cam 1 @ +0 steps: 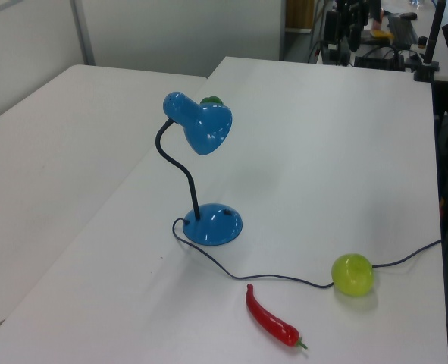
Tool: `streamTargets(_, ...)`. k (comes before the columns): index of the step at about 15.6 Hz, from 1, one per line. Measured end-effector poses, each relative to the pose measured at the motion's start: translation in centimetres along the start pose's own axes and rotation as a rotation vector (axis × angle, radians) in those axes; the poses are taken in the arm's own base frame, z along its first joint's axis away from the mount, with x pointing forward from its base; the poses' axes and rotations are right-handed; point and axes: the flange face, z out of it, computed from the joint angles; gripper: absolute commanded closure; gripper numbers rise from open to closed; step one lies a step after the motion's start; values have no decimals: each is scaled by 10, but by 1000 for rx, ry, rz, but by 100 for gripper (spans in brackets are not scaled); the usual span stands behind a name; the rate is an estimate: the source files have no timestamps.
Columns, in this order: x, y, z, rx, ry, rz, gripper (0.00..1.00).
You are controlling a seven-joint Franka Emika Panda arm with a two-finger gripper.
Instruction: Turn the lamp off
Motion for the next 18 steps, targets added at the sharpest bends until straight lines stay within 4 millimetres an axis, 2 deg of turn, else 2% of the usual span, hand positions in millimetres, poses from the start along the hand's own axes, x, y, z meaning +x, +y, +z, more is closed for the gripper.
streamTargets(4, 5, -10, -1, 5, 54, -114, 0)
streamTargets(8, 21, -7, 5, 9, 98, -247, 0)
streamTargets(12, 30, -5, 16, 4, 83, -268, 0)
streamTargets(18, 30, -8, 12, 7, 96, -281, 0)
